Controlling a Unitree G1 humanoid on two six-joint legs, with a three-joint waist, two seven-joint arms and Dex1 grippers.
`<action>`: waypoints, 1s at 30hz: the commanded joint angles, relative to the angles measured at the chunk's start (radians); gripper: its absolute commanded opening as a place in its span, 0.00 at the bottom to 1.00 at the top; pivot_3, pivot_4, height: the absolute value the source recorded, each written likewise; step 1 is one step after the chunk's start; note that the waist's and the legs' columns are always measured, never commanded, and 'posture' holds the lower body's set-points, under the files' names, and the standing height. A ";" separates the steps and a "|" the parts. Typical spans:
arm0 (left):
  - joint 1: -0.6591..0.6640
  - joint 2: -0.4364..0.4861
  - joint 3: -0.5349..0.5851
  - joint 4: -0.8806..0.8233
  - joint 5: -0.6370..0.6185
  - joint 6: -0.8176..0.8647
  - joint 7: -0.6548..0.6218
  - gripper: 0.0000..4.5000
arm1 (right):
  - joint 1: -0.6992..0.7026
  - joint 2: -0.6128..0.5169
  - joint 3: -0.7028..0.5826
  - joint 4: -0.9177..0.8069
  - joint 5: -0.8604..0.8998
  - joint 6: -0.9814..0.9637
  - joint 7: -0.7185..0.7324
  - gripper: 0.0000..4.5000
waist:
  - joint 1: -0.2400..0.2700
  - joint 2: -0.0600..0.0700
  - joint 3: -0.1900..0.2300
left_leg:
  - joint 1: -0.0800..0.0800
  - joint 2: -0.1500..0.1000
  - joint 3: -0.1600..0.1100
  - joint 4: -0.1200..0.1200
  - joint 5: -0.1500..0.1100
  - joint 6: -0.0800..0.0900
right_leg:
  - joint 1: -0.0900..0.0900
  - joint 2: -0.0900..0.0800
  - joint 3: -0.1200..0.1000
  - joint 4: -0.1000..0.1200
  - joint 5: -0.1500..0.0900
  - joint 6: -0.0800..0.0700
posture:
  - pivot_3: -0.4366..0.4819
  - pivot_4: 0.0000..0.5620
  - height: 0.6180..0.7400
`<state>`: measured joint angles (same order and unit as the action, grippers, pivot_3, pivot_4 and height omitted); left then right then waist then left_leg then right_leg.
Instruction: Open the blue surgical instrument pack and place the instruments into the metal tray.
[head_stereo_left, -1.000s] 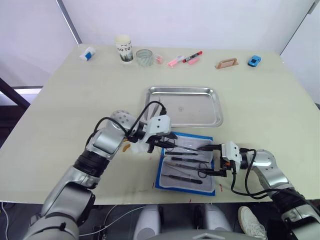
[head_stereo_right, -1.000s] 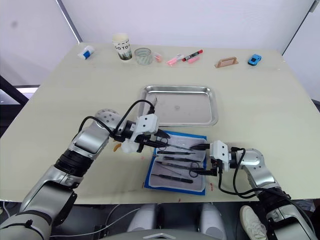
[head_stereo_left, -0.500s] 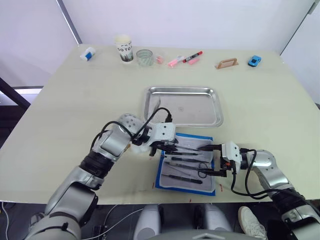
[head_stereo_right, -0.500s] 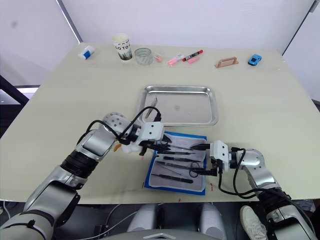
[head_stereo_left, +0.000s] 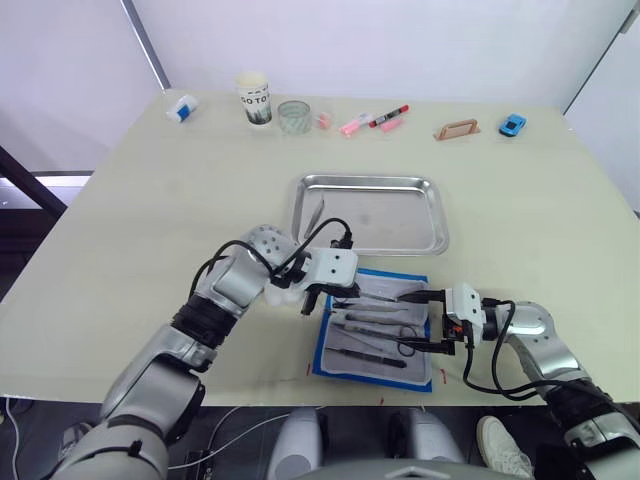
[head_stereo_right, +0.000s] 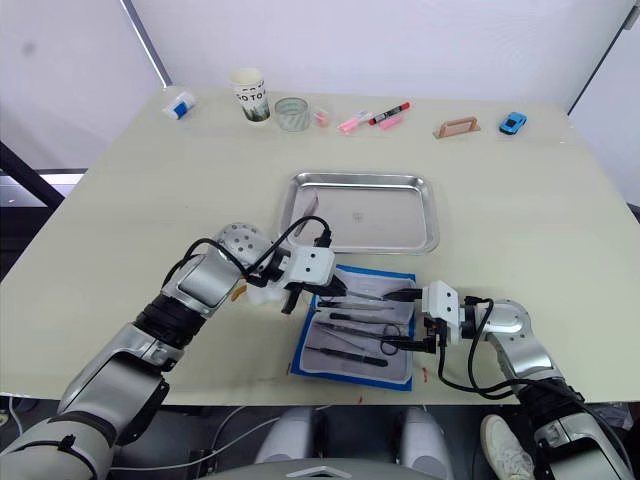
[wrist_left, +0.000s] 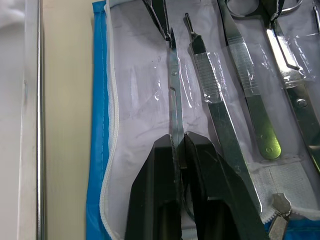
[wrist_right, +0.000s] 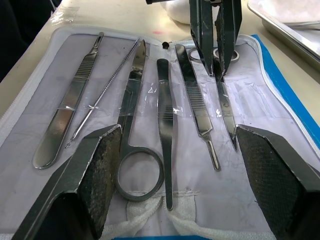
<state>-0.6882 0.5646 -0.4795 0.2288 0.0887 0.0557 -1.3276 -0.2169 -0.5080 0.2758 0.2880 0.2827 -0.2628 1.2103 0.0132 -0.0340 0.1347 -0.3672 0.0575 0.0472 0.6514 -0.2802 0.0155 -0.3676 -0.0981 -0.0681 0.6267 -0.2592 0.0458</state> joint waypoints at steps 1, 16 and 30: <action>-0.010 0.000 -0.024 0.029 0.037 0.013 -0.009 0.01 | 0.049 -0.028 0.031 0.106 -0.119 0.065 -0.051 0.83 | 0.000 0.000 0.000 | 0.000 0.000 0.000 0.000 0.000 0.000 | 0.000 0.000 0.000 0.000 0.000 0.000 | 0.48 0.27 1.00; -0.069 0.028 -0.015 -0.137 -0.002 0.234 -0.137 0.01 | 0.047 -0.022 0.036 0.108 -0.122 0.067 -0.055 0.83 | -0.002 0.000 0.000 | 0.000 0.001 0.000 0.000 0.000 0.000 | 0.000 0.003 0.002 0.000 0.000 0.000 | 0.48 0.27 1.00; -0.086 0.054 -0.003 -0.169 -0.004 0.279 -0.149 0.01 | 0.045 -0.020 0.042 0.109 -0.125 0.068 -0.052 0.83 | -0.002 0.000 0.001 | 0.000 0.001 0.000 0.000 0.000 0.000 | -0.001 0.011 0.013 0.000 0.000 0.000 | 0.48 0.27 1.00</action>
<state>-0.7520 0.6069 -0.4877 0.1026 0.0958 0.3357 -1.4599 -0.2158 -0.5054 0.2767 0.2827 0.2827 -0.2628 1.2078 0.0110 -0.0338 0.1354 -0.3674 0.0583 0.0473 0.6515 -0.2802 0.0155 -0.3684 -0.0873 -0.0547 0.6267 -0.2593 0.0455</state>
